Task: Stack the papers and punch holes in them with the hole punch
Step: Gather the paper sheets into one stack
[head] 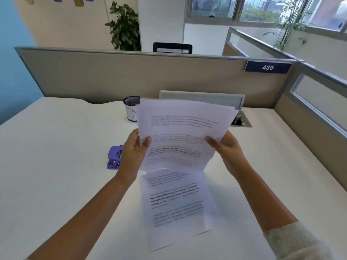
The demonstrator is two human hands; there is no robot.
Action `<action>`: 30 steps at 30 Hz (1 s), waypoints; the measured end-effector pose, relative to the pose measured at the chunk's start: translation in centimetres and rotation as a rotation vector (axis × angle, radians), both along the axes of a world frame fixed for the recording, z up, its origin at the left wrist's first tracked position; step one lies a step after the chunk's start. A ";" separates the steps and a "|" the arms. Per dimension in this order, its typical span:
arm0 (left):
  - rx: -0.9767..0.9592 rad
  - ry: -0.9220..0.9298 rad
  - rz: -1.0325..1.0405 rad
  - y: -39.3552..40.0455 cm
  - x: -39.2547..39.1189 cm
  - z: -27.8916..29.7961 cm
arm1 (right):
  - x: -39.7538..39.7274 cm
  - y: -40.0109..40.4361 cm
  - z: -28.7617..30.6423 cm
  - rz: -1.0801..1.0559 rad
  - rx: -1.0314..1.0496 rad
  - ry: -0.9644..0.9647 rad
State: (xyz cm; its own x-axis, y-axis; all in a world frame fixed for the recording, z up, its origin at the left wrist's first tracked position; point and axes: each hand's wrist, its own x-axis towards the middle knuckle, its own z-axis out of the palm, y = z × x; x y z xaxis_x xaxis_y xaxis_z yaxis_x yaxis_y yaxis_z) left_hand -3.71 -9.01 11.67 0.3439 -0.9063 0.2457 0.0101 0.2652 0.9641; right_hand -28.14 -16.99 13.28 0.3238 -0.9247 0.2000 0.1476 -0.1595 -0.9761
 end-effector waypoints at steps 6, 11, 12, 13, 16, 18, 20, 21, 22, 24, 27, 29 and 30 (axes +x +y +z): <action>-0.002 -0.081 0.064 0.3 -1.3 0.2 | 0.6 0.3 -0.6 -0.023 0.007 0.017; -0.048 -0.180 0.166 0.0 -1.6 0.9 | 1.0 0.0 0.8 -0.071 -0.045 0.012; -0.058 -0.200 0.181 0.0 -1.6 0.9 | 1.0 0.0 0.8 -0.083 -0.054 0.018; -0.067 -0.213 0.199 0.1 -1.7 0.9 | 1.0 -0.1 0.8 -0.093 -0.060 0.023; -0.072 -0.244 0.238 0.0 -1.5 0.9 | 0.9 -0.1 0.9 -0.108 -0.075 0.028; -0.076 -0.266 0.228 -0.4 -1.6 1.3 | 1.0 -0.1 1.2 -0.095 -0.097 0.038; -0.083 -0.297 0.214 -0.7 -1.8 1.9 | 1.3 -0.3 1.6 -0.079 -0.110 0.040; -0.084 -0.305 0.213 -0.9 -1.9 2.1 | 1.4 -0.4 1.9 -0.074 -0.114 0.040; -0.085 -0.307 0.213 -1.1 -1.9 2.2 | 1.5 -0.5 2.0 -0.071 -0.119 0.042; -0.067 -0.288 0.206 -1.3 -1.9 1.8 | 1.6 -0.6 2.0 -0.069 -0.118 0.057; 0.020 -0.216 0.169 -1.1 -1.9 0.3 | 1.3 -0.4 0.9 -0.074 -0.075 0.127; 0.076 -0.174 0.175 -0.9 -1.6 -1.0 | 0.8 -0.3 -0.9 -0.085 -0.025 0.242; 0.102 -0.172 0.188 -0.8 -1.3 -1.6 | 0.5 -0.2 -2.1 -0.113 0.007 0.326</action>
State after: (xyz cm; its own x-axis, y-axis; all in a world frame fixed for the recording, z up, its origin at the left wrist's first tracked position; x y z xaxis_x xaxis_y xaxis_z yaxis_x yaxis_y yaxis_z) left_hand -5.03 -9.81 10.04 0.4699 -0.8533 0.2262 -0.1964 0.1488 0.9692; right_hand -27.64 -17.16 11.20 0.2647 -0.9595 0.0963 -0.1904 -0.1499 -0.9702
